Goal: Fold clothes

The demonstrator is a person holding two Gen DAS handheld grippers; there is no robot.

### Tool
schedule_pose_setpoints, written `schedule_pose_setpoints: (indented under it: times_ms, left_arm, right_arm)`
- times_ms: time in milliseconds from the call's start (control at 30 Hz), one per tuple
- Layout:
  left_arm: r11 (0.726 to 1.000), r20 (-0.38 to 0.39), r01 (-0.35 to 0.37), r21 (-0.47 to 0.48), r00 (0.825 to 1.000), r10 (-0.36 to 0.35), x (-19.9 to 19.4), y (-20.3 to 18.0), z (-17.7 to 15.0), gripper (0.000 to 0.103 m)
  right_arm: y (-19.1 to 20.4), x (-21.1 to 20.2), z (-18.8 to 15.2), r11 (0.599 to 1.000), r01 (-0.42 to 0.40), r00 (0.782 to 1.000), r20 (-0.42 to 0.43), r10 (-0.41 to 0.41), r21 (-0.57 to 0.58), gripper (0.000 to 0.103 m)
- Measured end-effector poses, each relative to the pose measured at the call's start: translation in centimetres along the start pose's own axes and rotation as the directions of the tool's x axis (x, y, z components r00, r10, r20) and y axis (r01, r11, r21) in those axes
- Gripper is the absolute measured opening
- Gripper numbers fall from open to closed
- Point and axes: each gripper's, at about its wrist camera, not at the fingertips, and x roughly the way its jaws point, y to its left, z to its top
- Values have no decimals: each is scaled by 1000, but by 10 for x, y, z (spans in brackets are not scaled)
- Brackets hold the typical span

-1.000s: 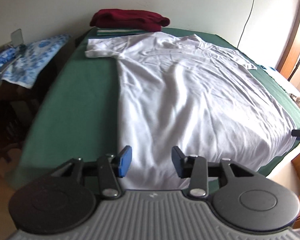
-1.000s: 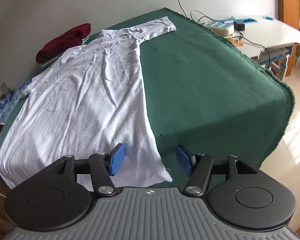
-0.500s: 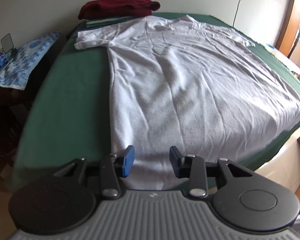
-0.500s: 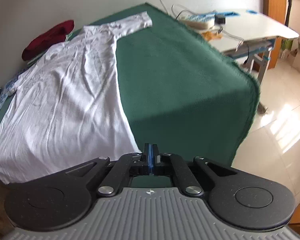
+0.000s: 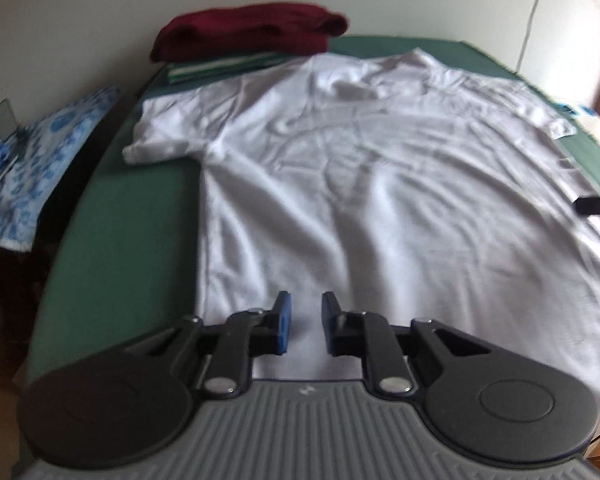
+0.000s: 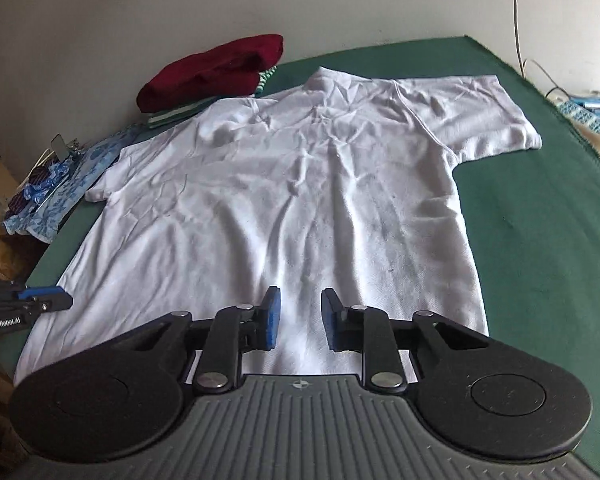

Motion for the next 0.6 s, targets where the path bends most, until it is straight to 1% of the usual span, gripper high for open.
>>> schedule_pose_setpoints:
  times_ms: [33,100,133,200,233,267,300,333,367,433,467,500,533,600]
  left_arm:
    - [1000,4,-13,-10,1000,13,0,5,-4,28]
    - [999,-17,-37,-35,999,37,-4,15,-5,35]
    - [998,-28,-50,-47,998,49,-6,20,-5,40]
    - [993,-68,-113,-44,992,110,-9,28,-1,40]
    - [988,-91,-155,-26,984,152,-8,31,5,30]
    - [984,-93,-178,-1,980,177,-8,30,14,27]
    - [985,-69,-171,9,983,171,-5,24,30,27]
    - [987,-44,-162,18,986,163,-2,18,46,27]
    - [988,-19,-154,27,988,155,1,12,63,29]
    - [993,5,-109,37,994,109,28,-8,98,39]
    - [993,0,-113,45,994,113,44,-15,110,39]
    - [992,-5,-118,53,993,118,59,-22,122,38]
    - [991,-25,-127,51,991,129,72,-22,126,37]
    - [988,-66,-147,47,987,149,97,-22,134,33]
  right_arm:
    - [-11,1,2,1000,14,1000,-10,-14,12,24]
    - [-36,0,7,999,12,1000,-28,-11,41,8]
    - [-48,-3,12,998,20,999,-35,-18,59,7]
    - [-55,-8,26,992,127,991,-45,-126,23,6]
    - [-59,-10,33,984,181,982,-49,-180,5,18]
    - [-63,-12,40,973,232,971,-51,-233,-14,20]
    - [-62,-10,55,987,161,986,-37,-162,-25,19]
    - [-61,-9,69,995,88,996,-25,-89,-38,20]
    - [-60,-7,84,999,16,1000,-13,-17,-51,22]
    - [-57,27,116,997,-43,999,-35,41,-60,35]
    - [-59,46,124,997,-52,997,-61,49,-51,34]
    - [-61,65,133,997,-61,995,-87,57,-41,31]
    - [-63,85,142,997,-70,992,-112,66,-32,29]
    - [-83,98,154,999,-47,992,-117,47,6,29]
